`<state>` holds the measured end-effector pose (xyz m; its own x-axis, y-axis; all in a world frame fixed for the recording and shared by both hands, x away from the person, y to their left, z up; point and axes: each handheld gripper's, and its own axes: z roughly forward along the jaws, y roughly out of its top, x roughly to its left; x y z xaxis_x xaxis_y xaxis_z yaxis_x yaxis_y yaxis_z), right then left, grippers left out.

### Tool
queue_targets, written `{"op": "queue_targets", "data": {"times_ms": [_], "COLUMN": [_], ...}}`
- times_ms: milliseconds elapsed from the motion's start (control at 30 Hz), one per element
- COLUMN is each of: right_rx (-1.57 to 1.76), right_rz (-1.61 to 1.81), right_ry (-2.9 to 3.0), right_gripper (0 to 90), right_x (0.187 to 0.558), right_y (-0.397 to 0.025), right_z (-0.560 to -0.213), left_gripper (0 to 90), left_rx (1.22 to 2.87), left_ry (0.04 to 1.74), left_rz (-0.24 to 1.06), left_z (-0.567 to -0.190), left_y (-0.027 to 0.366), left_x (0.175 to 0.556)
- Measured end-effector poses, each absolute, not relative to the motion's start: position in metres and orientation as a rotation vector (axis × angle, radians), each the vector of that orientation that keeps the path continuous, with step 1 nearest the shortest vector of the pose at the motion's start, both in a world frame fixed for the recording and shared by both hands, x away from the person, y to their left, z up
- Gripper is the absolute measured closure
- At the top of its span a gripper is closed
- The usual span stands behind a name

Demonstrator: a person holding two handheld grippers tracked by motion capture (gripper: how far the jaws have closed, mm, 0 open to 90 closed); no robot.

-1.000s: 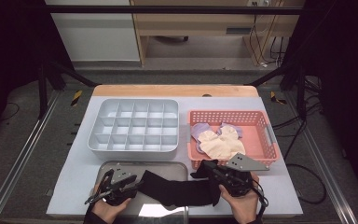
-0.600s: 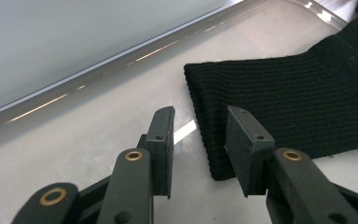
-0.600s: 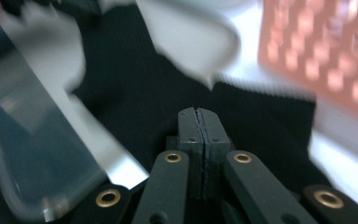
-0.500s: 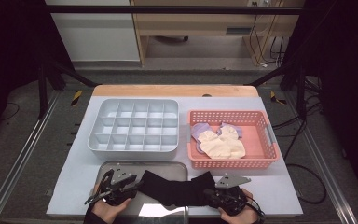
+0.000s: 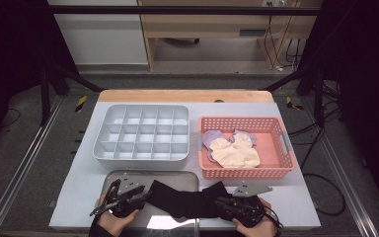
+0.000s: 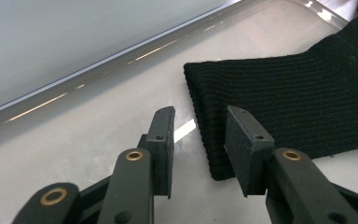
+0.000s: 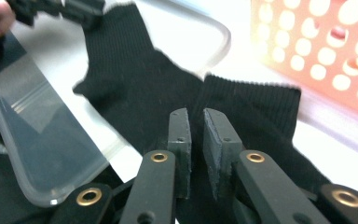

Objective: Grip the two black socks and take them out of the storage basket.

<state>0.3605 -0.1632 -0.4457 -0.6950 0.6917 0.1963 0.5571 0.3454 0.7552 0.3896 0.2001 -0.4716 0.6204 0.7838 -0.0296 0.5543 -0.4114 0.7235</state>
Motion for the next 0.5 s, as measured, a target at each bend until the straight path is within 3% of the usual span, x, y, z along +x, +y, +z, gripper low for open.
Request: {"op": "queue_targets", "data": {"times_ms": [200,500], "right_rx": [1.12,1.182], "right_rz": [1.247,1.024], "right_ry": [2.415,2.409], "right_gripper": [85.0,75.7], "right_x": [0.375,0.394], "right_y": [-0.138,-0.111], "right_z": [-0.44,-0.468], "left_gripper": [62.3,64.5], "left_rx": [2.124,2.125], "left_ry": [1.047,1.042], "left_rz": [0.406,0.398], "left_z": [-0.472,-0.472], "left_y": [0.2,0.2], "left_x": [0.39,0.39]}}
